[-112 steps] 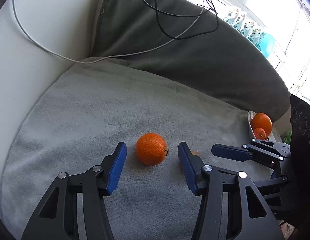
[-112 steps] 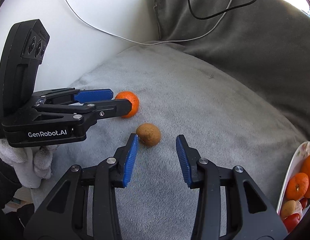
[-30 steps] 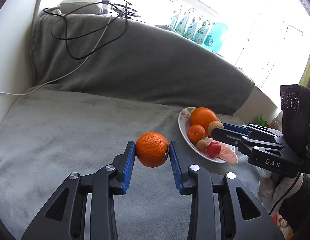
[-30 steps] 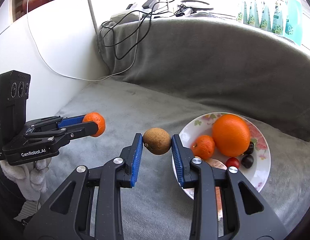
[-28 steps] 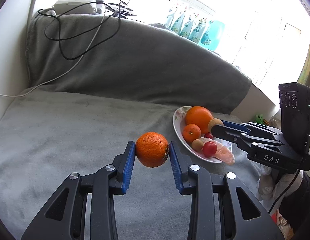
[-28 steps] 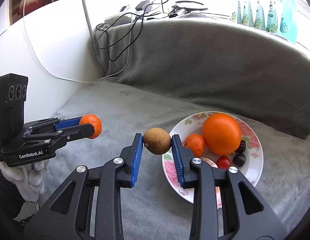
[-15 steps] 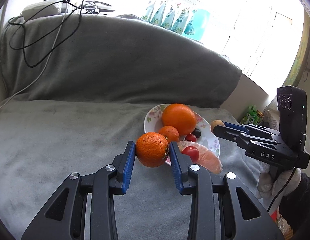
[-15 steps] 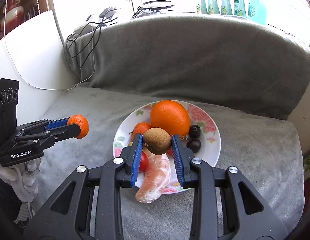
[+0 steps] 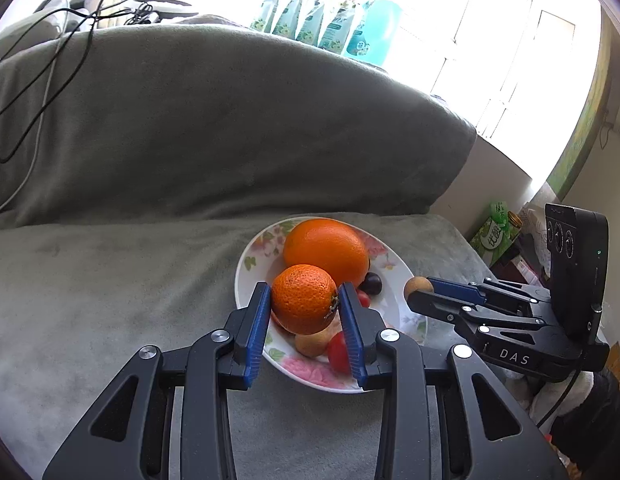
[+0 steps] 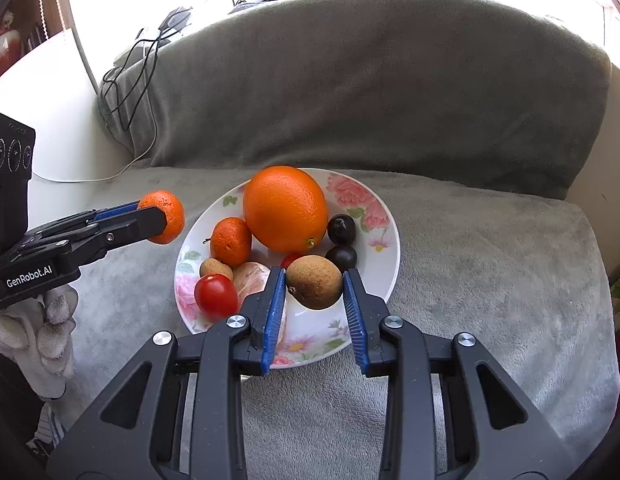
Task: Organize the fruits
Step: 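Carry the kiwi and mandarin in both tools over the plate, then open both tools to release the kiwi and mandarin onto the plate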
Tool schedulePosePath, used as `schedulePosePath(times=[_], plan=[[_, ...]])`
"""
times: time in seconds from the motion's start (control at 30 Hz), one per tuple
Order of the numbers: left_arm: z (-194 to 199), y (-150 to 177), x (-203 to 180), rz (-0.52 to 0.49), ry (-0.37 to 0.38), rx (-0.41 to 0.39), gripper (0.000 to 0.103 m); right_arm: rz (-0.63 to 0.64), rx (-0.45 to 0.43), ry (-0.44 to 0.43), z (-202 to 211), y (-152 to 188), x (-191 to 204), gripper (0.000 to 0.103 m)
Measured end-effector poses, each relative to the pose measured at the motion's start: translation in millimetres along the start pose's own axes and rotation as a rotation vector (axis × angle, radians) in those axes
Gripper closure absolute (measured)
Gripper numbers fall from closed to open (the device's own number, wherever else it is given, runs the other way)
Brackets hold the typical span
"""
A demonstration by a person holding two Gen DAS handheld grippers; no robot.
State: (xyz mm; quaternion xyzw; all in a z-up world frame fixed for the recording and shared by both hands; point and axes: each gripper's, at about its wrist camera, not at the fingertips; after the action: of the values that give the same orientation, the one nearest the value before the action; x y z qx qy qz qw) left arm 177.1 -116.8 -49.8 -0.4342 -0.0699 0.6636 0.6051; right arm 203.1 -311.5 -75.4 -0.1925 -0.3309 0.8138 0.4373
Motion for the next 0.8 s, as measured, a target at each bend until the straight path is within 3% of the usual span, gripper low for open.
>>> schedulePosePath(times=[0.47, 0.57, 0.6, 0.7, 0.8], plan=[[-11.5, -3.6, -14.8, -0.024, 0.011, 0.004, 0.070, 0.006, 0.008, -0.014, -4.3, 3.5, -0.6, 0.072], [-10.4, -2.8, -16.3, -0.033, 0.005, -0.003, 0.058, 0.009, 0.009, -0.014, -4.4, 3.1, -0.2, 0.071], [-9.8, -2.6, -16.7, -0.034, 0.006, -0.004, 0.058, 0.009, 0.008, -0.014, -4.0, 2.9, 0.0, 0.067], [-8.5, -2.8, -17.3, -0.034, 0.005, -0.007, 0.057, 0.014, -0.008, -0.002, -0.3, 2.6, 1.9, 0.039], [-8.0, -3.1, -17.6, -0.034, 0.001, -0.014, 0.050, 0.022, -0.011, 0.000, 1.5, 1.9, 3.4, 0.038]])
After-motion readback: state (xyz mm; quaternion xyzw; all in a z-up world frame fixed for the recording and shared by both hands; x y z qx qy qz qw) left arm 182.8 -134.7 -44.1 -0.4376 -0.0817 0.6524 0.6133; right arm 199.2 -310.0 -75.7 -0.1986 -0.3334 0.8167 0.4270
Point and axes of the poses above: each gripper's, at about its wrist camera, not at the fingertips, and z roughly against the way its jaws point, x to its left, y to its underside, and after that the axes turned 15 degrees about z, right-handed
